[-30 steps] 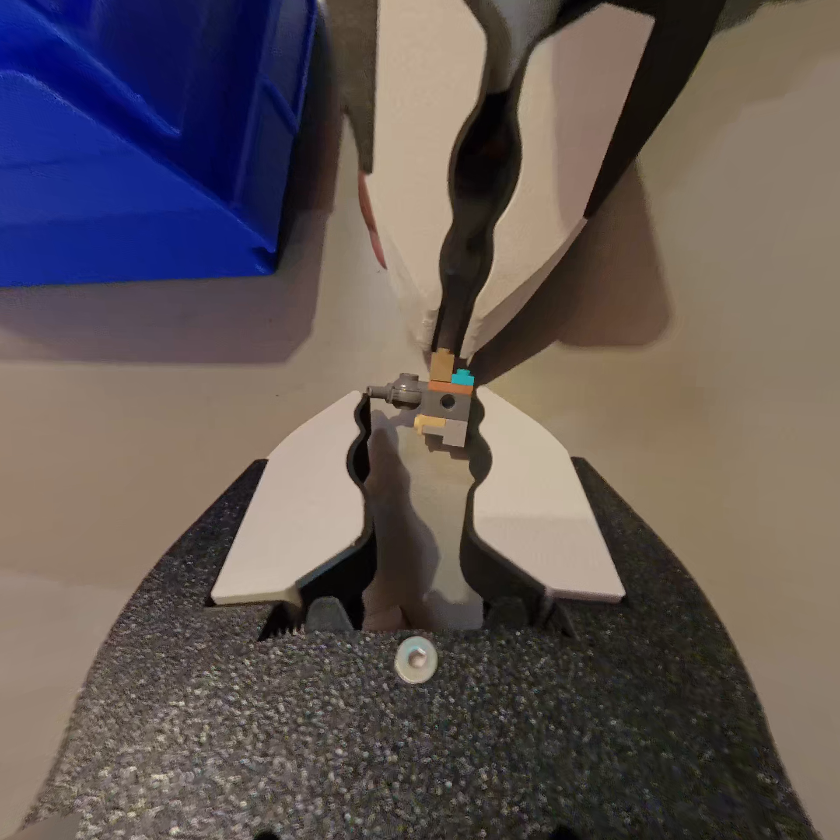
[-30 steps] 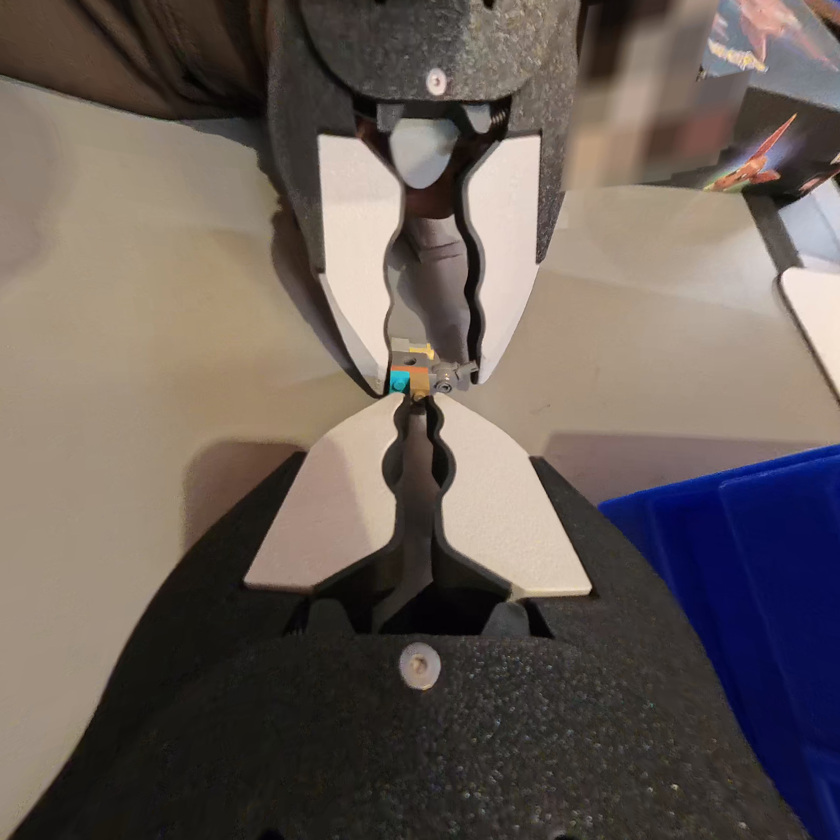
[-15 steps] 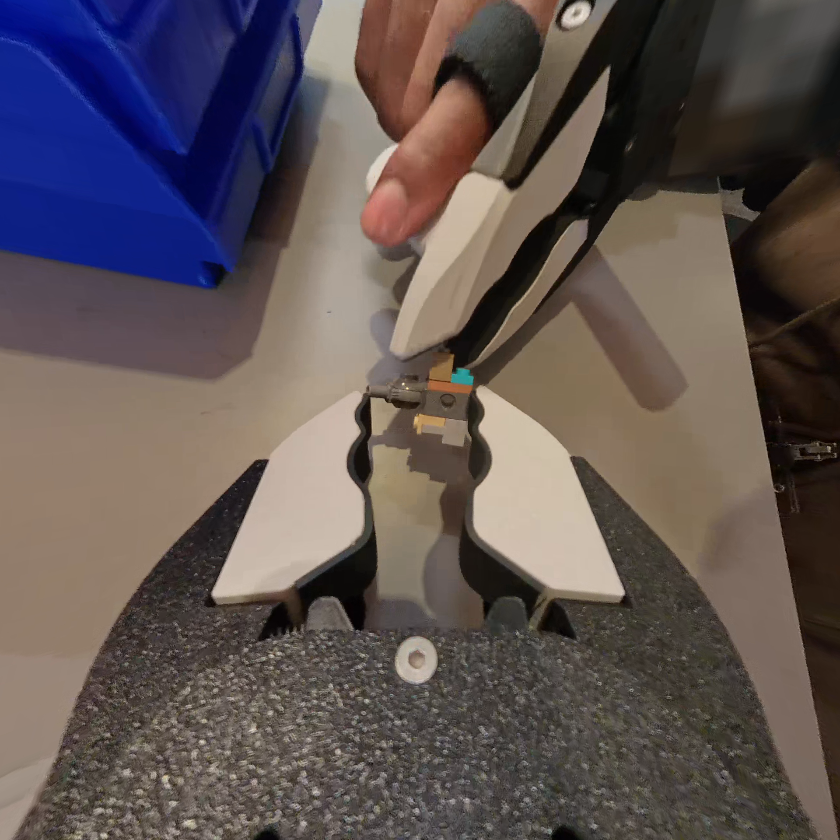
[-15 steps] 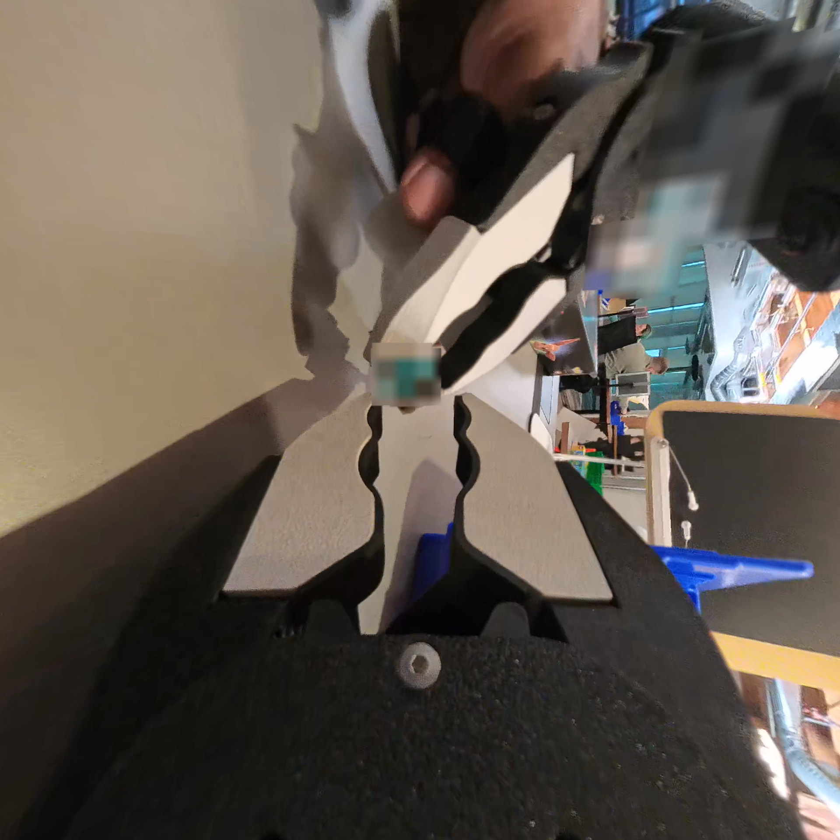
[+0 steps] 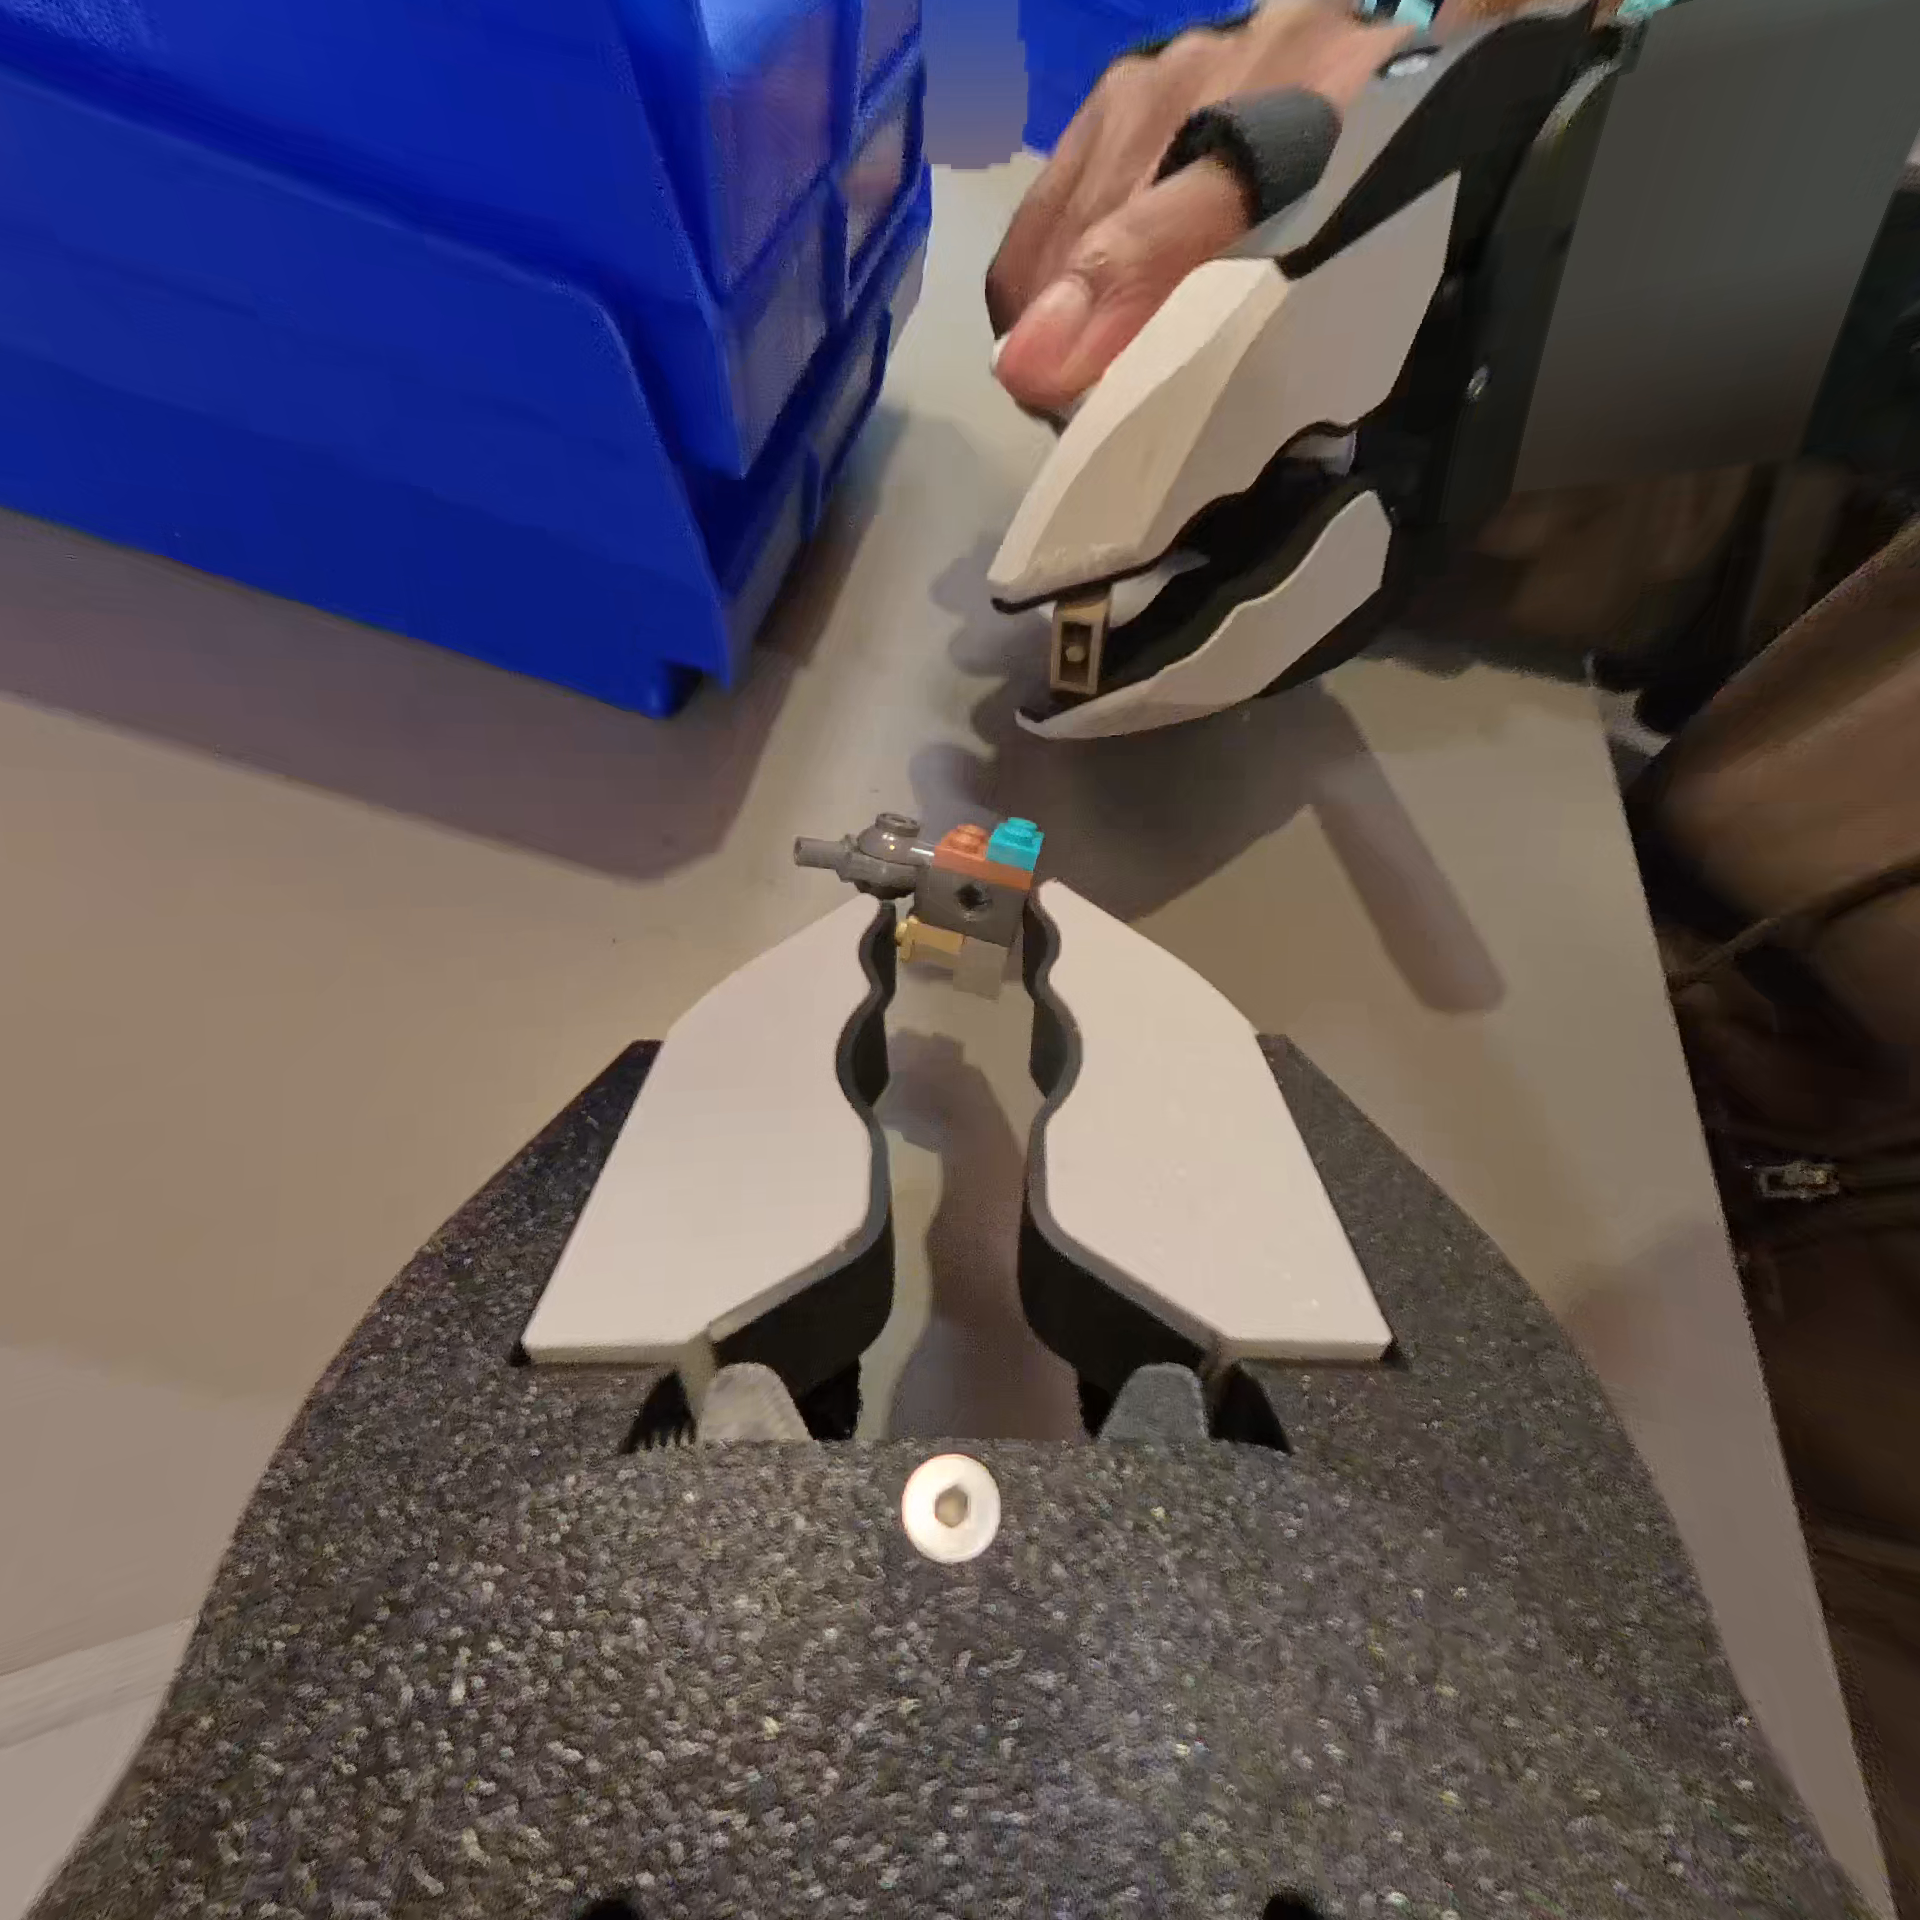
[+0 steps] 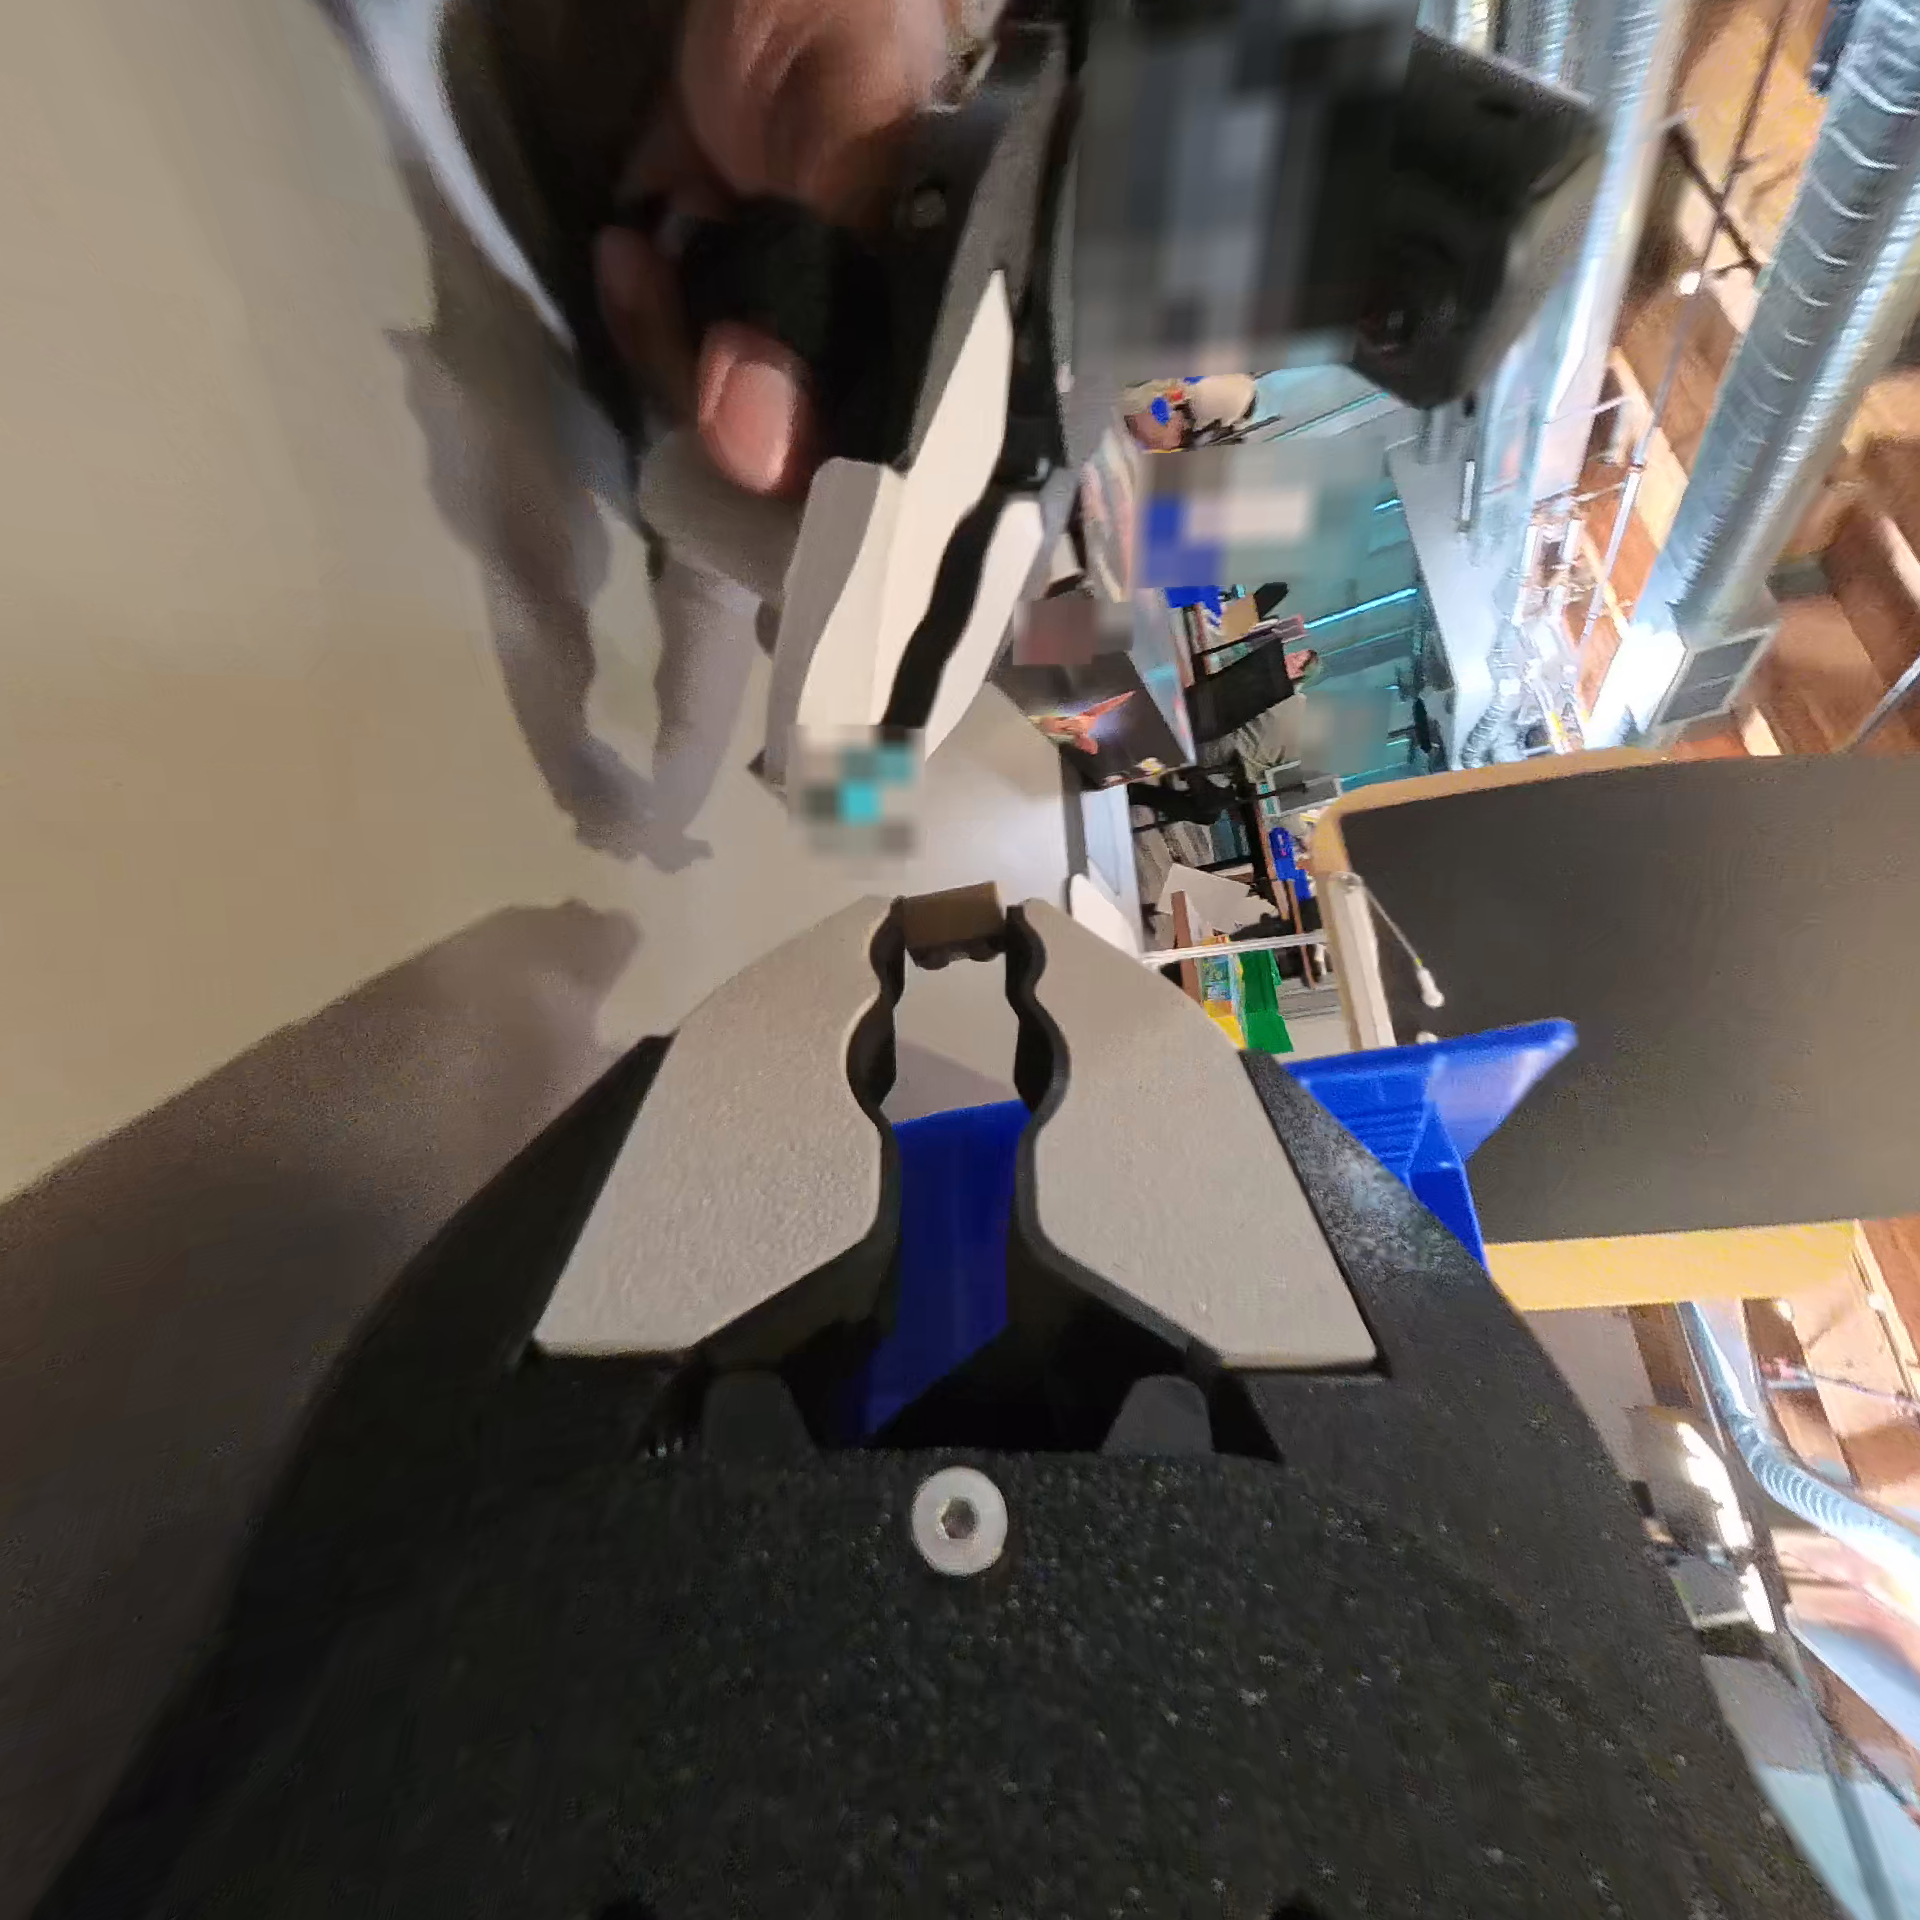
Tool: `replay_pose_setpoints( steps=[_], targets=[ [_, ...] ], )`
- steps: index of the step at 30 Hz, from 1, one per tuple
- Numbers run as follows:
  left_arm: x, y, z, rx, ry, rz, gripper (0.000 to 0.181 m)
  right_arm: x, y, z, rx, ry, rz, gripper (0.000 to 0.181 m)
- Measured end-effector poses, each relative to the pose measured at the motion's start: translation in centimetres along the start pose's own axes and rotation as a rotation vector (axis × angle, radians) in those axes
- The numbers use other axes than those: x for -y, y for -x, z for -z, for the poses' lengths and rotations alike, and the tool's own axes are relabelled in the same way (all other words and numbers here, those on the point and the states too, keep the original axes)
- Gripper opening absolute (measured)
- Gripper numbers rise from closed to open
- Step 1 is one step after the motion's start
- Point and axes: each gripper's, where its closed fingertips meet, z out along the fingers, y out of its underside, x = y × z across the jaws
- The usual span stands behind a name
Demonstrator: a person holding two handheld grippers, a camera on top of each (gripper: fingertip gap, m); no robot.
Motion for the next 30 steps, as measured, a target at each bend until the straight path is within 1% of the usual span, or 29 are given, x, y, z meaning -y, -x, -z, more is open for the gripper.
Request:
replay_pose_setpoints(
  steps=[1, 5, 7, 9, 11, 12, 13, 14, 15, 16, 17, 19, 20, 23, 25, 27, 30],
  targets=[
    [0.2, -0.2, 0.1, -0.017, -0.008, 0.006, 0.023, 0.2, -0.5, 0.1, -0.017, -0.004, -0.017, 0.018],
    [0.1, -0.6, -0.1, -0.011, 0.003, -0.025, 0.023, 0.4, -2.0, 0.3, -0.088, 0.011, -0.038, 0.019],
    [0.2, -0.8, -0.3, -0.008, 0.001, -0.034, 0.023, 0.7, -3.8, 0.8, -0.177, 0.0, -0.055, 0.019],
    [0.2, -0.9, -0.5, -0.004, 0.0, -0.046, 0.023, 0.5, -7.1, 1.9, -0.319, 0.024, -0.076, 0.018],
    [0.4, -1.1, -0.8, -0.006, -0.015, -0.067, 0.023, -0.9, -11.6, 3.5, -0.503, 0.107, -0.149, 0.018],
    [0.5, -1.2, -0.9, -0.008, -0.024, -0.076, 0.023, -2.4, -13.7, 4.3, -0.576, 0.182, -0.221, 0.018],
    [0.7, -1.3, -1.0, -0.005, -0.035, -0.086, 0.023, -4.2, -15.0, 4.7, -0.608, 0.269, -0.308, 0.019],
    [0.8, -1.4, -1.1, 0.0, -0.046, -0.098, 0.023, -5.7, -15.6, 4.9, -0.602, 0.331, -0.395, 0.023],
    [1.0, -1.5, -1.1, 0.002, -0.056, -0.11, 0.023, -6.4, -15.8, 4.9, -0.573, 0.352, -0.467, 0.032],
    [1.1, -1.6, -1.1, 0.003, -0.065, -0.119, 0.023, -6.4, -15.6, 4.8, -0.539, 0.338, -0.512, 0.036],
    [1.2, -1.7, -1.1, 0.003, -0.073, -0.127, 0.023, -6.0, -15.2, 4.8, -0.513, 0.307, -0.523, 0.036],
    [1.4, -1.5, -1.0, 0.017, -0.083, -0.133, 0.023, -4.8, -13.8, 4.5, -0.453, 0.265, -0.489, 0.036],
    [1.5, -1.4, -0.9, 0.026, -0.089, -0.134, 0.023, -3.8, -12.4, 4.1, -0.385, 0.233, -0.456, 0.035],
    [1.8, -1.3, -0.8, 0.016, -0.111, -0.108, 0.023, -0.5, -6.7, 2.5, -0.136, 0.119, -0.276, 0.03],
    [1.7, -1.4, -0.8, -0.003, -0.108, -0.072, 0.023, 0.6, -2.8, 1.6, 0.002, 0.086, -0.117, 0.028],
    [1.4, -1.4, -0.8, -0.024, -0.09, -0.035, 0.023, 0.8, -0.4, 0.9, 0.066, 0.08, 0.007, 0.029],
    [0.8, -1.4, -0.9, -0.028, -0.048, -0.015, 0.023, 0.9, 1.3, 0.4, 0.114, 0.061, 0.058, 0.031]
  ],
)
